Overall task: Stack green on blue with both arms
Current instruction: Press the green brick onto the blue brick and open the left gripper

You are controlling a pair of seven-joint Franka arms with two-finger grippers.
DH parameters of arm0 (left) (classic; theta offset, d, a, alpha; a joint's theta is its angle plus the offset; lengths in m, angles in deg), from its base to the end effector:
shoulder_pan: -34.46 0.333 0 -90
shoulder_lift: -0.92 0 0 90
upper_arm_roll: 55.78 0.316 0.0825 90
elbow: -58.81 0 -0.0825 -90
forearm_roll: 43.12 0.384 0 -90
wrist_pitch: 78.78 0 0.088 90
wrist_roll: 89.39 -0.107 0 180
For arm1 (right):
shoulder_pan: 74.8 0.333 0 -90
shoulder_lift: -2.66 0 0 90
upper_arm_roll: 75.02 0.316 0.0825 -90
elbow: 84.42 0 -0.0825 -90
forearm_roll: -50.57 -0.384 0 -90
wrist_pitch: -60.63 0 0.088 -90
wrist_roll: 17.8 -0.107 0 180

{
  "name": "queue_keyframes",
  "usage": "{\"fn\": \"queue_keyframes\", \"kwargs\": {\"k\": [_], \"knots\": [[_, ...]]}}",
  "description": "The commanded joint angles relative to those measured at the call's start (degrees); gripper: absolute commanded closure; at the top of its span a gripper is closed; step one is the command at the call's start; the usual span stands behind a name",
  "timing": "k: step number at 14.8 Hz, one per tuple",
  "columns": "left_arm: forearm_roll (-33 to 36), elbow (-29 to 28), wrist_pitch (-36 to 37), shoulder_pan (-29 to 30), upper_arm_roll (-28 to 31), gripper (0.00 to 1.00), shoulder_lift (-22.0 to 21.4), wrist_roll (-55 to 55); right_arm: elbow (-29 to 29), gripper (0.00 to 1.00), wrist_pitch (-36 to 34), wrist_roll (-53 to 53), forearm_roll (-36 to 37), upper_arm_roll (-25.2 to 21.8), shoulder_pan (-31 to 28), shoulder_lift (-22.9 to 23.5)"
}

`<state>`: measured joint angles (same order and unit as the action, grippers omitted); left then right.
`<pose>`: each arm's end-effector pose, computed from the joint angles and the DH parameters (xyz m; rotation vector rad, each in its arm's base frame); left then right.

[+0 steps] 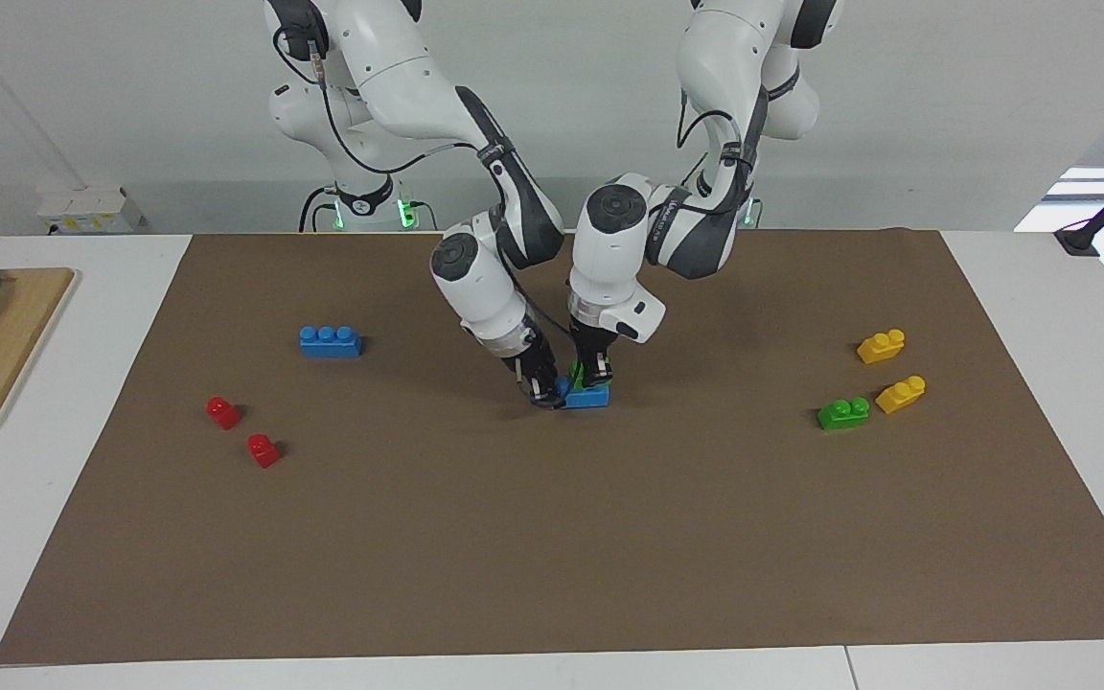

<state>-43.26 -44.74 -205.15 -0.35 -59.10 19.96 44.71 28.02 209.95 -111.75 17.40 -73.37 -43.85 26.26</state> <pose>0.5081 -0.3955 0.3668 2.0514 2.2890 -0.0250 0.5424 0.3320 0.2841 -1.9825 1.9283 0.3111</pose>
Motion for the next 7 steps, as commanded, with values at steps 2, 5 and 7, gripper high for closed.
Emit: {"fn": "queue_keyframes", "kwargs": {"k": [2, 5, 7], "knots": [[-0.74, -2.96, -2.56, -0.70, 0.77, 1.00, -0.41, 0.02, 1.54, 1.00, 1.76, 2.36, -1.38, -0.15, -1.07, 0.84], [-0.74, -5.60, -5.28, -0.53, 0.86, 1.00, -0.85, -1.38, 1.54, 1.00, 1.76, 2.36, -1.38, -0.15, -1.07, 0.84], [-0.74, -5.70, -5.03, 0.00, 0.77, 1.00, -1.02, -4.36, 1.72, 1.00, 1.76, 2.36, -1.38, -0.15, -1.07, 0.84]]}}
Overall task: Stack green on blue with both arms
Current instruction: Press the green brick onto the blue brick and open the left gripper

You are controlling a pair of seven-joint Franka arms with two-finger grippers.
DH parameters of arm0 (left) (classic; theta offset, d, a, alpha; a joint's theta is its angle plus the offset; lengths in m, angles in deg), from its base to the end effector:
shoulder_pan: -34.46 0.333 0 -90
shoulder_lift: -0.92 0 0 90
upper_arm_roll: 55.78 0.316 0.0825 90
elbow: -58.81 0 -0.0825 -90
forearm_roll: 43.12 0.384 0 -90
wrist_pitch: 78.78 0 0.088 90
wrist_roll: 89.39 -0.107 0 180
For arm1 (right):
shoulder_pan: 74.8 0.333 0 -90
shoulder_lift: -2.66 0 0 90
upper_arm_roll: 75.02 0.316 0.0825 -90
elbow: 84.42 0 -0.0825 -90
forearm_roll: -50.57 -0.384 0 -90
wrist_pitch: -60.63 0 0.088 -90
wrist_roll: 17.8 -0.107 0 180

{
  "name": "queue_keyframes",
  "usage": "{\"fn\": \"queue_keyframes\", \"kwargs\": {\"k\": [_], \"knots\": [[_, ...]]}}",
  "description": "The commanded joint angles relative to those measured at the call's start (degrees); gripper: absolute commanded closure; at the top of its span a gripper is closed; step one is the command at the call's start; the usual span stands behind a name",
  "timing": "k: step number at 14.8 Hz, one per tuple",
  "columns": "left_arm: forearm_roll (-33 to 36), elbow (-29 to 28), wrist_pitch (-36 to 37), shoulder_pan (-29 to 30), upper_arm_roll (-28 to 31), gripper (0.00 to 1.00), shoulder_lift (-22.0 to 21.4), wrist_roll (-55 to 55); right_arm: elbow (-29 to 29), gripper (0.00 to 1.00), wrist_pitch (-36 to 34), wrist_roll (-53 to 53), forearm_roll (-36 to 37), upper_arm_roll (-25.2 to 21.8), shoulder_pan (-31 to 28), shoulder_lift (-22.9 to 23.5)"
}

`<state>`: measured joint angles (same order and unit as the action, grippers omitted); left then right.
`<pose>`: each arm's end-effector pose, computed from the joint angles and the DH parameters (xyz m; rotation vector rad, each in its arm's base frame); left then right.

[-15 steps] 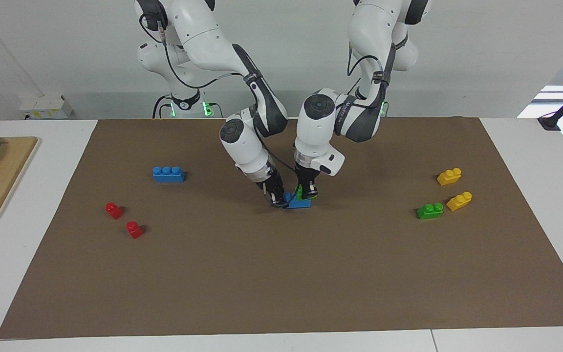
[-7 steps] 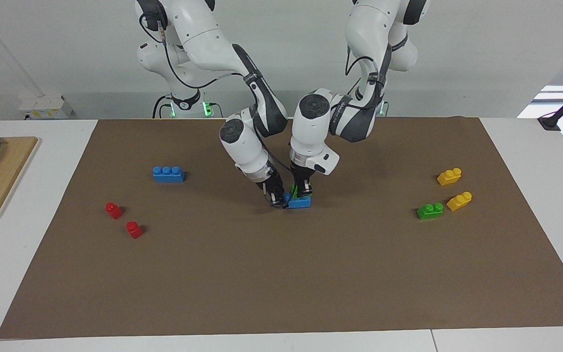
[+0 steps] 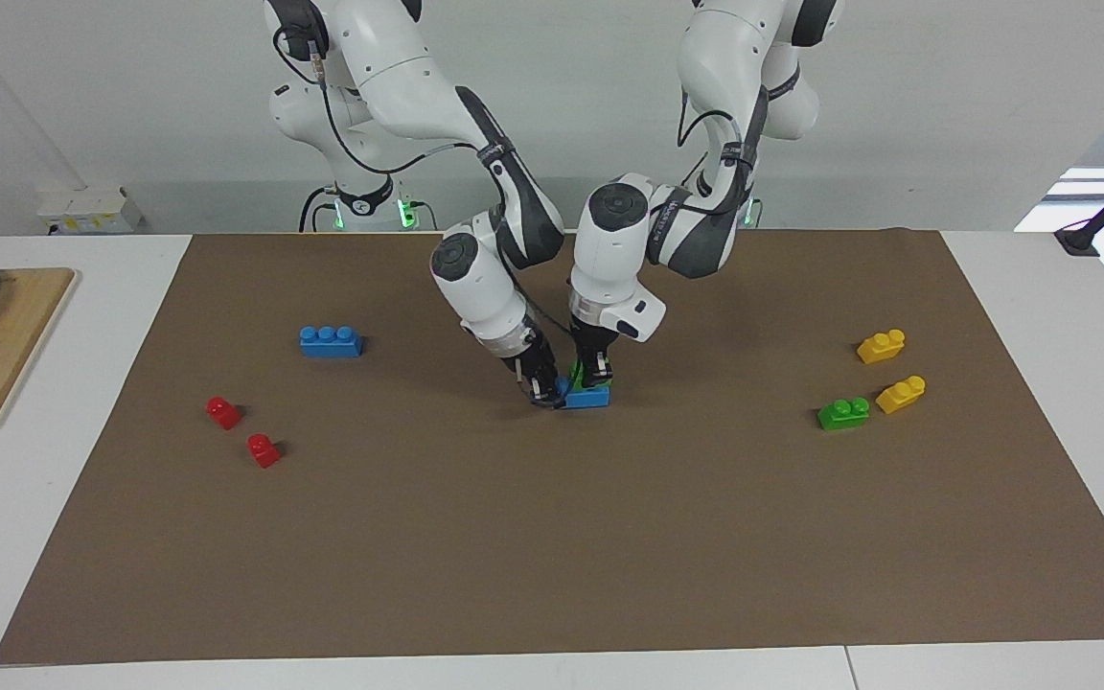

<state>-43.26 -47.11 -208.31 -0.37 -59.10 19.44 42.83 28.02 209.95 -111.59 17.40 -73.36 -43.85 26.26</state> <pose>0.5040 -0.3929 0.3589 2.0734 2.2380 -0.0193 0.5423 0.3321 0.2841 -1.9852 1.9252 0.3105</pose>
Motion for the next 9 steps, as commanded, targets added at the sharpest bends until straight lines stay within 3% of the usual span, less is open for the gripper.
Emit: {"fn": "queue_keyframes", "kwargs": {"k": [1, 2, 3, 4, 5, 9], "knots": [[-0.74, -3.33, -1.78, 0.20, 0.86, 1.00, -0.50, -3.20, 1.72, 1.00, 1.76, 2.21, -1.38, -0.17, -1.07, 0.83], [-0.74, -3.42, -1.78, 0.20, 0.77, 1.00, -0.50, -3.73, 1.72, 1.00, 1.76, 2.21, -1.38, -0.17, -1.07, 0.83], [-0.74, -3.42, -1.43, 0.12, 0.77, 0.82, -0.50, -4.08, 1.72, 1.00, 1.76, 2.21, -1.38, -0.17, -1.07, 0.83], [-0.74, -3.33, -1.08, 0.03, 0.86, 0.15, -0.59, -4.69, 1.72, 1.00, 1.76, 2.21, -1.38, -0.17, -1.07, 0.83], [-0.65, -2.81, 0.32, -0.15, 0.86, 0.00, -0.68, -5.65, 1.72, 1.00, 1.76, 2.29, -1.38, -0.17, -1.07, 0.83], [-0.21, -1.93, 2.97, -0.06, 0.86, 0.00, -2.16, -7.60, 1.72, 1.00, 1.76, 2.30, -1.38, -0.17, -1.07, 0.83]]}}
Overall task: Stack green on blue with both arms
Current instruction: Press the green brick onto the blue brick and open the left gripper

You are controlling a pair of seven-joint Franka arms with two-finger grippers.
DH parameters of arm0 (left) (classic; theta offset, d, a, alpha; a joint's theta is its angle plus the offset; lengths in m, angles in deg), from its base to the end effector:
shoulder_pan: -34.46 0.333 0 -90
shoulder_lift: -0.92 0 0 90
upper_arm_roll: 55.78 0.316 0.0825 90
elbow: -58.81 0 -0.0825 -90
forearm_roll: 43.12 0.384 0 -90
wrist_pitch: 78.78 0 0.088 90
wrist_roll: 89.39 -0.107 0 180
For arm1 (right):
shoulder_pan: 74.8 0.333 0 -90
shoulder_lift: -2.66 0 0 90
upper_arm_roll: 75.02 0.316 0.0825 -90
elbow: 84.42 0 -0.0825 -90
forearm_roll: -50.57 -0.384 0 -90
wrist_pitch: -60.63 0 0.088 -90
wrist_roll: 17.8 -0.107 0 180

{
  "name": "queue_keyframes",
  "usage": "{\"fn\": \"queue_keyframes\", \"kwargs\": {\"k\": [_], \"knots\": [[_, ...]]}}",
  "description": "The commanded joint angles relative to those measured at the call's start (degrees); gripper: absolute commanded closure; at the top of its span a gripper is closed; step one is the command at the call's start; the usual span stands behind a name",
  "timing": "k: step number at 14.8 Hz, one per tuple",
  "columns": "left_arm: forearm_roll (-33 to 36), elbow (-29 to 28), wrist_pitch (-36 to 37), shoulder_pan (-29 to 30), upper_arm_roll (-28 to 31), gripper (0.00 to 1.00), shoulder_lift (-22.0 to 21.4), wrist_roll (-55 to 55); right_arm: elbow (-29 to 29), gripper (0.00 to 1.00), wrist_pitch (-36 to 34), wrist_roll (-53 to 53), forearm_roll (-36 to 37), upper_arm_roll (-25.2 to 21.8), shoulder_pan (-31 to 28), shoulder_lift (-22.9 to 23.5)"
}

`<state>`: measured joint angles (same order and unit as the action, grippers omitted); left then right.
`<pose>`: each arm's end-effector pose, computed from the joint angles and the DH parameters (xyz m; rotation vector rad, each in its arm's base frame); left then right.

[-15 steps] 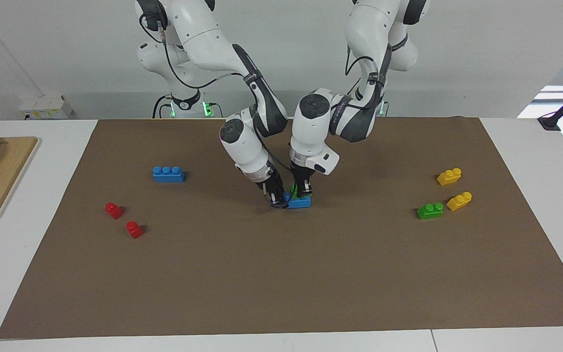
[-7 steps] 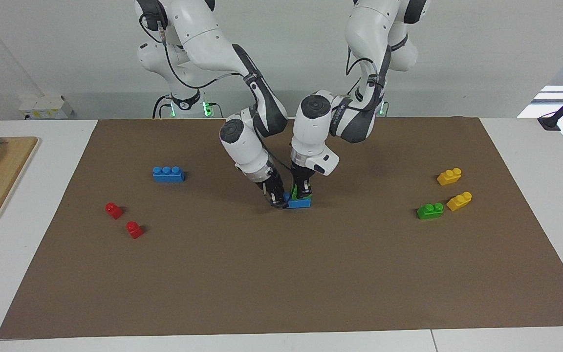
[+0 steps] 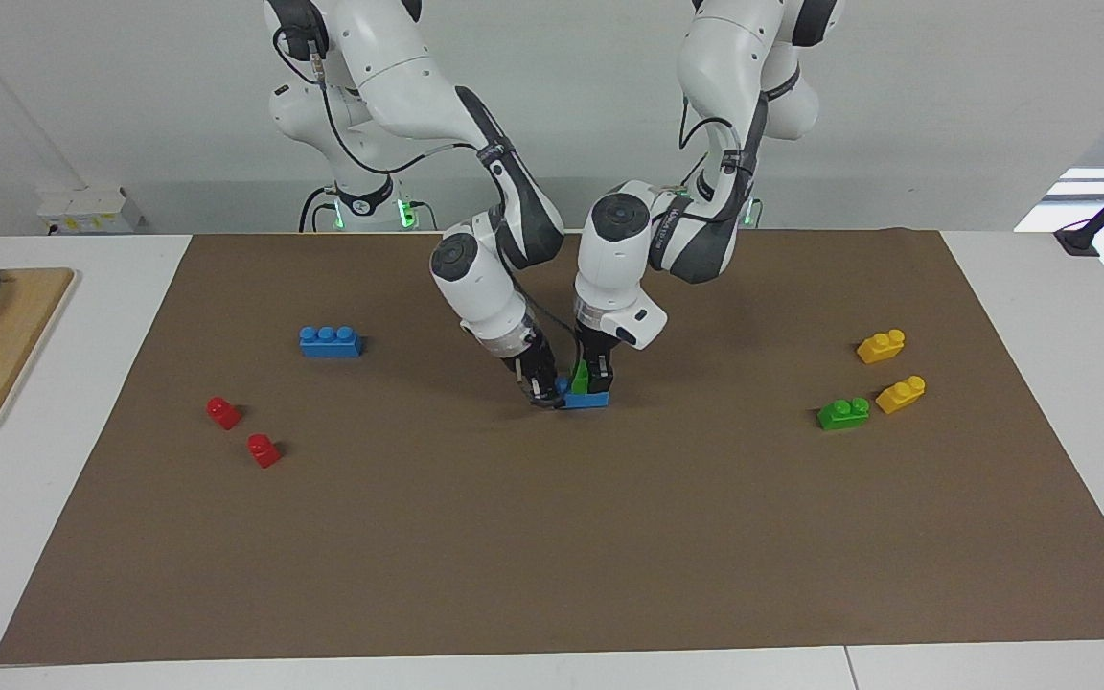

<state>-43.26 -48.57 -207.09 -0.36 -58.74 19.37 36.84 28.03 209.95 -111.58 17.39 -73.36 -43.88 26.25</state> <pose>0.4994 -0.3848 0.3459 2.2136 2.1642 -0.0185 0.5424 0.3318 0.2841 -1.9846 1.9256 0.3104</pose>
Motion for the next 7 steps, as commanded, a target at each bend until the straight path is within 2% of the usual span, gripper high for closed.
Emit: {"fn": "queue_keyframes", "kwargs": {"k": [1, 3, 4, 5, 6, 7], "knots": [[-0.21, -0.29, 2.88, 0.28, 0.67, 0.00, -3.24, -1.78, 1.71, 1.00, 1.76, 2.20, -1.37, -0.16, -1.04, 0.84], [-0.21, 1.38, 7.09, 2.03, 0.85, 0.00, -5.79, -4.05, 1.71, 1.00, 1.41, 2.11, -1.37, -0.08, -1.92, 0.84], [-0.21, 2.87, 9.46, 3.08, 0.85, 0.00, -6.58, -5.46, 1.71, 0.86, 1.06, 2.11, -1.37, -0.08, -2.27, 0.75], [-0.21, 3.92, 11.05, 3.44, 0.94, 0.00, -7.37, -7.04, 1.63, 0.56, 0.97, 2.11, -1.37, -0.08, -2.36, 0.75], [-0.21, 4.54, 12.63, 4.40, 1.02, 0.00, -8.51, -9.14, 1.54, 0.42, 0.88, 1.67, -1.37, -0.08, -2.36, 0.75], [-0.21, 4.99, 14.56, 5.98, 0.94, 0.00, -9.83, -11.77, 1.28, 0.32, 0.36, 1.50, -1.37, -0.16, -2.62, 0.75]]}}
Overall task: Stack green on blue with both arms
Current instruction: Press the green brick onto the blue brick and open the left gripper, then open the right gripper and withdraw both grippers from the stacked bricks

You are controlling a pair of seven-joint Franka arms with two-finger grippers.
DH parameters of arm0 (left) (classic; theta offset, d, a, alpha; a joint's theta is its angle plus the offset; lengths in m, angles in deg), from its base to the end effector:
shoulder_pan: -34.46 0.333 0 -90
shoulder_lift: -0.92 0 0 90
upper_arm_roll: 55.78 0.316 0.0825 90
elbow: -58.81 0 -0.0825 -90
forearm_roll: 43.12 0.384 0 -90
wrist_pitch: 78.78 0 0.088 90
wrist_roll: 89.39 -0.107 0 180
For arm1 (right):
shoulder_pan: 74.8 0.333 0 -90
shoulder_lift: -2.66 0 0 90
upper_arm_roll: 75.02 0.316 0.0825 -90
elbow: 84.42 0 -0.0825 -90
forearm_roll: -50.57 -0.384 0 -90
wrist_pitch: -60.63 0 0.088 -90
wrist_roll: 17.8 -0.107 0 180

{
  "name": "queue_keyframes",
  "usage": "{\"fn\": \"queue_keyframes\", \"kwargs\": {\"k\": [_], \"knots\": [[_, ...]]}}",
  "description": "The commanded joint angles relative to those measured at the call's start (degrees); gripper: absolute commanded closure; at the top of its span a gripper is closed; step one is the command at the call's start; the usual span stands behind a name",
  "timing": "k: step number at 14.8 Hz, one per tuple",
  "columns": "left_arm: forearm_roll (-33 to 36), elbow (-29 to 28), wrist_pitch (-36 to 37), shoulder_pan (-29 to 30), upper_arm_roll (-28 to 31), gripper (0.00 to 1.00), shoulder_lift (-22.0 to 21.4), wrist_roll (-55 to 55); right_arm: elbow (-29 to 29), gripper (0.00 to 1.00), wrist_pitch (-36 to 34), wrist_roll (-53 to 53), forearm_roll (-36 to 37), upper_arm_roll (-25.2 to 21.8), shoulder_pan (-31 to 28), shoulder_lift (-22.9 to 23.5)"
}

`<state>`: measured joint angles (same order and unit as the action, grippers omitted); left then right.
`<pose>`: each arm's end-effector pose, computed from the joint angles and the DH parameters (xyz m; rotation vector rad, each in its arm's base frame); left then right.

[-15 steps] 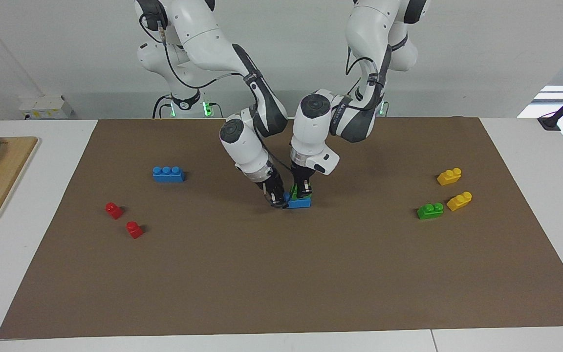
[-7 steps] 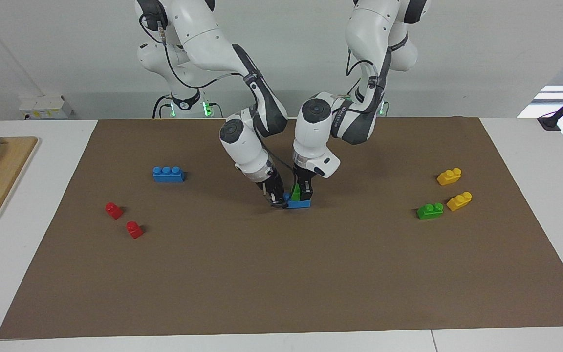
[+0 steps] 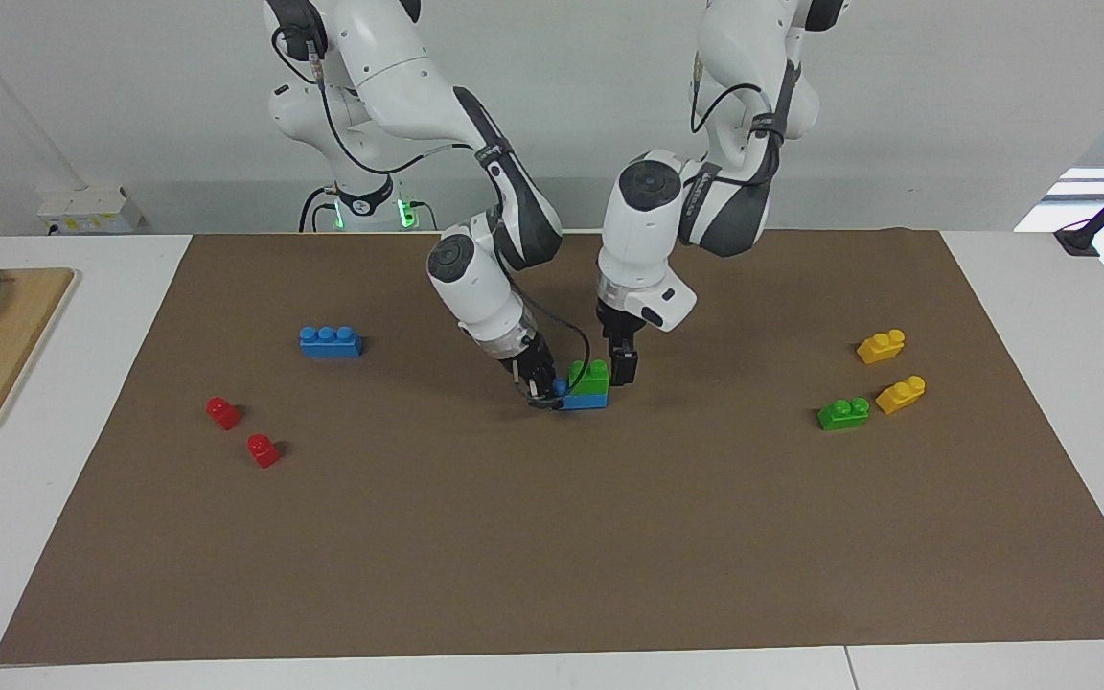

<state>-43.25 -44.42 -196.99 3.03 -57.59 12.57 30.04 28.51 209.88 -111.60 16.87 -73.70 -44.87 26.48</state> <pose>0.5205 -0.3400 0.4375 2.2493 2.1084 0.0086 0.5474 0.3177 0.2777 -1.9597 1.9629 0.3145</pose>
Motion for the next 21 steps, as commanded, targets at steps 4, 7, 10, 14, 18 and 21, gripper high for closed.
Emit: {"fn": "queue_keyframes", "kwargs": {"k": [4, 7, 10, 14, 18, 21], "knots": [[-0.22, 2.42, 13.95, 8.64, -0.13, 0.00, -9.18, -29.27, -0.88, 0.25, -3.78, 1.42, -0.85, 0.17, -3.92, -0.09], [-0.22, 2.24, 18.27, 15.24, -0.21, 0.00, -13.40, -46.96, -1.05, 0.18, -6.59, 1.51, -0.85, 0.17, -6.90, -2.02], [-0.22, 2.24, 21.87, 19.38, -0.12, 0.00, -14.82, -63.23, -2.11, 0.13, -11.25, 1.59, -0.85, -0.09, -11.38, -4.83], [-0.22, 1.89, 23.63, 24.56, -0.13, 0.00, -15.00, -82.29, -3.07, 0.00, -15.99, 12.52, 3.88, -0.27, -17.97, -10.45], [-0.22, 1.36, 24.70, 27.74, -0.04, 0.00, -15.35, -100.43, -6.32, 0.00, -23.72, 36.51, 6.35, -0.53, -24.21, -12.74], [-0.22, 2.06, 26.36, 29.93, -0.47, 0.00, -14.38, -102.56, -9.92, 0.00, -32.68, 48.94, 13.81, -0.44, -28.95, -14.85]]}}
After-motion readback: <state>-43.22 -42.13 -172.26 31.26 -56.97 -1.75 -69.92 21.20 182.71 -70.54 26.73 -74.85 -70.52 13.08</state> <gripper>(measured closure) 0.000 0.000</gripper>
